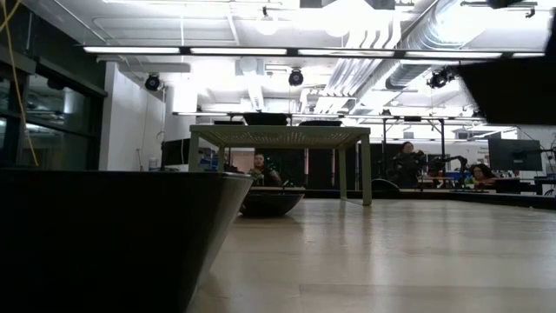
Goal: Pick & Place Mini shaped plates
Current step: Stack the wave square shaped plate on top of the wave square shaped plate on the shelf
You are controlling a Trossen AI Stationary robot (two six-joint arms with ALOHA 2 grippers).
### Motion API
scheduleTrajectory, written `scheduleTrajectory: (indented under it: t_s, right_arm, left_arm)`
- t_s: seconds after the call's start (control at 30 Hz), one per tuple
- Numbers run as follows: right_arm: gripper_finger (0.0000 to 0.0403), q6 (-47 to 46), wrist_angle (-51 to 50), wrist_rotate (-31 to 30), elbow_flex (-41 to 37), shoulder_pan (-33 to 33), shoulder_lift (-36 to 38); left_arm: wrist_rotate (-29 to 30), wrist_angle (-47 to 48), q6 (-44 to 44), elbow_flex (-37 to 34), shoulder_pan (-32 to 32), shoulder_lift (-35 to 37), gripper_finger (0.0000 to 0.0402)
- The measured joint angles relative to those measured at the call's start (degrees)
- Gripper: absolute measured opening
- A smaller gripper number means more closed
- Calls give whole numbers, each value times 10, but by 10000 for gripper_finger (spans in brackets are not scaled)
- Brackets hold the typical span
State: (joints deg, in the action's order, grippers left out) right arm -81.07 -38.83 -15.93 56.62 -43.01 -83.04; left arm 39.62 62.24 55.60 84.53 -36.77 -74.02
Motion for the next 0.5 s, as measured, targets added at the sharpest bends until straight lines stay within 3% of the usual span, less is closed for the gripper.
scheduleTrajectory:
  t_s: [0.3, 0.5]
  right_arm:
    - [0, 36, 2, -40, 4, 58, 57]
    - [0, 121, -8, -72, 71, 122, 70]
  left_arm:
    - [0, 0, 0, 0, 0, 0, 169]
    - [5, 0, -9, 0, 0, 0, 169]
